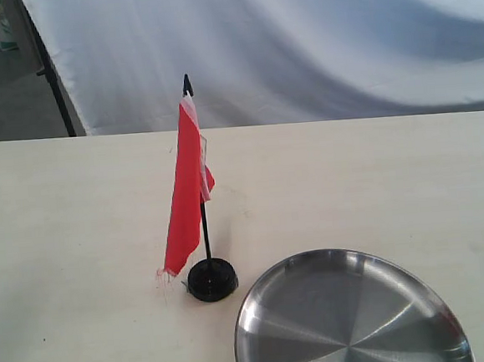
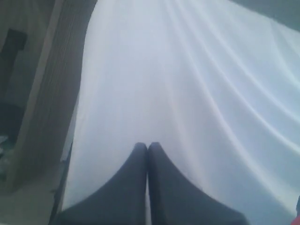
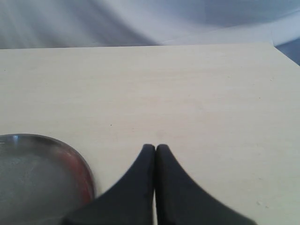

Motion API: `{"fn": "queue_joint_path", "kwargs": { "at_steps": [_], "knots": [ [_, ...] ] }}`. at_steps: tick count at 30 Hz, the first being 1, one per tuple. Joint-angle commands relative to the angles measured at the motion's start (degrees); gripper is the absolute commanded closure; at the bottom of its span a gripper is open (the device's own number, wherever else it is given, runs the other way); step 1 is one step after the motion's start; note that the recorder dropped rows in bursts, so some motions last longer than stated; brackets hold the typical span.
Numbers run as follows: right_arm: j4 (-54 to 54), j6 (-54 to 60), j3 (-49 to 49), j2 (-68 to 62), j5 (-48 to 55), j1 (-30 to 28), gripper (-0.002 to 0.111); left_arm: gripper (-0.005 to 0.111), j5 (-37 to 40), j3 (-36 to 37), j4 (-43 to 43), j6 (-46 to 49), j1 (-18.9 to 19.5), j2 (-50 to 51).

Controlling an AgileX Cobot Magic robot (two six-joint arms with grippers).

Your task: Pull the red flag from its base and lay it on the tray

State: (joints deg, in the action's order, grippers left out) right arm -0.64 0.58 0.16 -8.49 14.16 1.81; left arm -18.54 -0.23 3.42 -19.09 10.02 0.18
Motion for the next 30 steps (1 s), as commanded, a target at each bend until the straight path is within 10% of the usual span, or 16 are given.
{"fn": "queue_joint_path", "kwargs": {
  "at_steps": [1, 13, 30],
  "knots": [
    [0.26, 0.18, -0.16, 0.24, 0.3, -0.17, 0.109, 0.107, -5.58, 0.23, -0.5, -0.6, 0.1, -0.18],
    [0.26, 0.18, -0.16, 0.24, 0.3, -0.17, 0.109, 0.107, -7.14, 0.23, -0.02, -22.69, 0.1, -0.18],
    [0.26, 0.18, -0.16, 0.24, 0.3, -0.17, 0.109, 0.107, -9.87, -0.46, 2.93, -24.64, 0.1, -0.18]
  ]
}}
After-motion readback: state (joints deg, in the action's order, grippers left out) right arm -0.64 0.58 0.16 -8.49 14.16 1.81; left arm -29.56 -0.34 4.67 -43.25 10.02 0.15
